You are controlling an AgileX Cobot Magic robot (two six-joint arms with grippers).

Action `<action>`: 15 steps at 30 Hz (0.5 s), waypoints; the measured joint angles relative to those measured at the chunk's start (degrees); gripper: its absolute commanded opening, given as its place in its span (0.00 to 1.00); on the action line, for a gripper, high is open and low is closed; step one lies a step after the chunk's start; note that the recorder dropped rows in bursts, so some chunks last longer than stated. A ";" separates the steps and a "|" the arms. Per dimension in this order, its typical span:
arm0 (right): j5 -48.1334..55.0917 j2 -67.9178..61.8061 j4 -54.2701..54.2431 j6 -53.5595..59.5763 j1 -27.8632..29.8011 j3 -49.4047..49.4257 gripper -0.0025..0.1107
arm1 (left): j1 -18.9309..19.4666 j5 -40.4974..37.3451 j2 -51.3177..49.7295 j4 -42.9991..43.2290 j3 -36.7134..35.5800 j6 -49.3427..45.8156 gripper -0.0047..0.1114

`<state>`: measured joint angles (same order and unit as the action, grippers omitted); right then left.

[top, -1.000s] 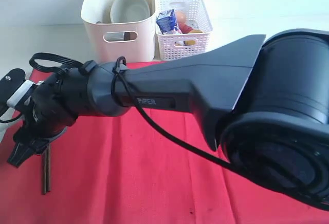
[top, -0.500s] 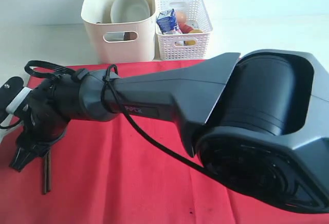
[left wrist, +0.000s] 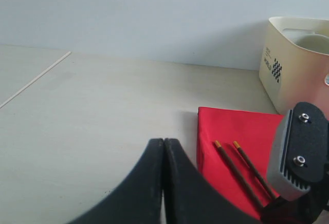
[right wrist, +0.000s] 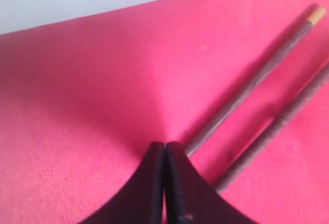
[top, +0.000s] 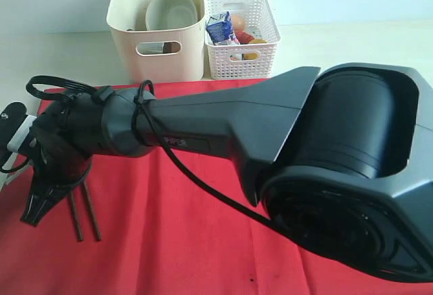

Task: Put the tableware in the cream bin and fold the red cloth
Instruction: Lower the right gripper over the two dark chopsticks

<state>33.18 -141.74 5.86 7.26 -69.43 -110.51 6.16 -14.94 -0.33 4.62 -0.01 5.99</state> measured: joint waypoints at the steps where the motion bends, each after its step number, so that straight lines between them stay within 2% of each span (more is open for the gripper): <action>1: 0.26 0.19 0.00 0.00 0.00 0.00 0.02 | 0.00 0.00 0.00 0.00 0.00 0.00 0.05; 6: 3.33 1.19 0.24 -0.90 0.00 0.00 0.02 | 0.00 0.00 0.00 0.00 0.00 0.00 0.05; 8: 4.69 1.86 1.52 -6.45 0.00 0.12 0.02 | 0.00 0.00 0.00 0.00 0.00 0.00 0.05; 12: 4.94 2.77 8.20 -18.78 0.00 0.12 0.13 | 0.00 0.00 0.00 0.00 0.00 0.00 0.05; 15: 4.94 2.66 9.72 -22.67 0.00 0.23 0.24 | 0.00 0.00 0.00 0.00 0.00 0.00 0.05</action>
<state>38.12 -139.08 15.58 -15.41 -69.43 -110.27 6.16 -14.94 -0.33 4.62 -0.01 5.99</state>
